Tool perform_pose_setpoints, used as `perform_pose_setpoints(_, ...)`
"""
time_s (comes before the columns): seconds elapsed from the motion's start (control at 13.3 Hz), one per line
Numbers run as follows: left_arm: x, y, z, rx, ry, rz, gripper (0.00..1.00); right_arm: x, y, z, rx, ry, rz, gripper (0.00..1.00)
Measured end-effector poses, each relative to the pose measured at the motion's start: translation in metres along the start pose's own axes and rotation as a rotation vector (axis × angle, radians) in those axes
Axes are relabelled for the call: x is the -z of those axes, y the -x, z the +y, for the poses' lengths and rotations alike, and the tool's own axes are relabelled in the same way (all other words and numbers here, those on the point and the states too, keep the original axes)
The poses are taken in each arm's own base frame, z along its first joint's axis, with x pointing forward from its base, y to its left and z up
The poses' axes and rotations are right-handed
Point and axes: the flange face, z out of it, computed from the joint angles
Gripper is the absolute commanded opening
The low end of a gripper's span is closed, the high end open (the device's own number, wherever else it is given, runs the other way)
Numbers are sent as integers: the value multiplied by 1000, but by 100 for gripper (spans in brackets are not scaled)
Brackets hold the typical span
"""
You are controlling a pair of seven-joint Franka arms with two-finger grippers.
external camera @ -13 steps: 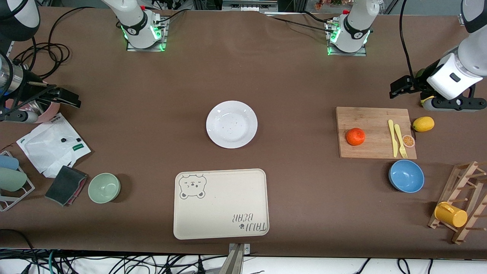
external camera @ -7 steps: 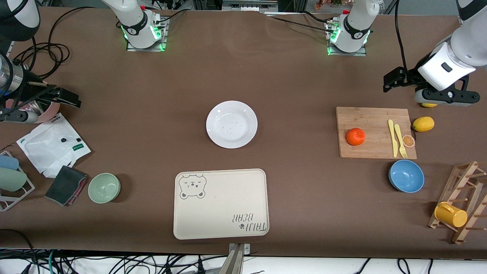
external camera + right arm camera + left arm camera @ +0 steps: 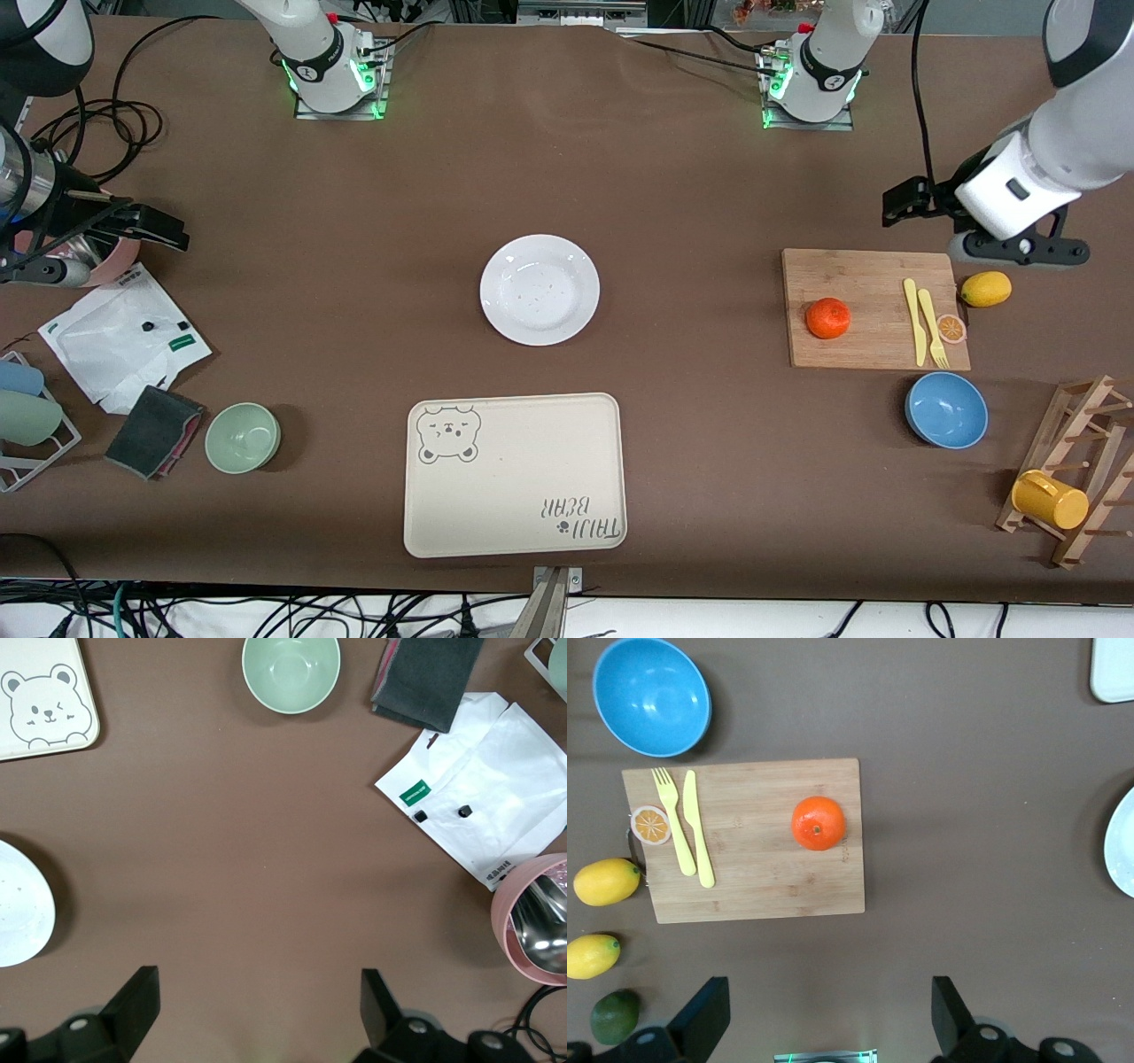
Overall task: Place orange and plate with both arms
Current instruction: 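Lower the left gripper and grasp the orange on the cutting board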
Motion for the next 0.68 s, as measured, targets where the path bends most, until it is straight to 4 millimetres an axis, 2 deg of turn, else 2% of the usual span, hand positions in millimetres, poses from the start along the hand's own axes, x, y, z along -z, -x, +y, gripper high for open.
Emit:
perform_pose_setpoints(0.38, -74, -59, -6, 7, 20, -15, 100, -1, 0, 0, 0, 0, -2, 100)
perform_pose_setpoints(0.68, -142, -87, -11, 5, 6, -15, 100, -1, 0, 0, 0, 0, -2, 100)
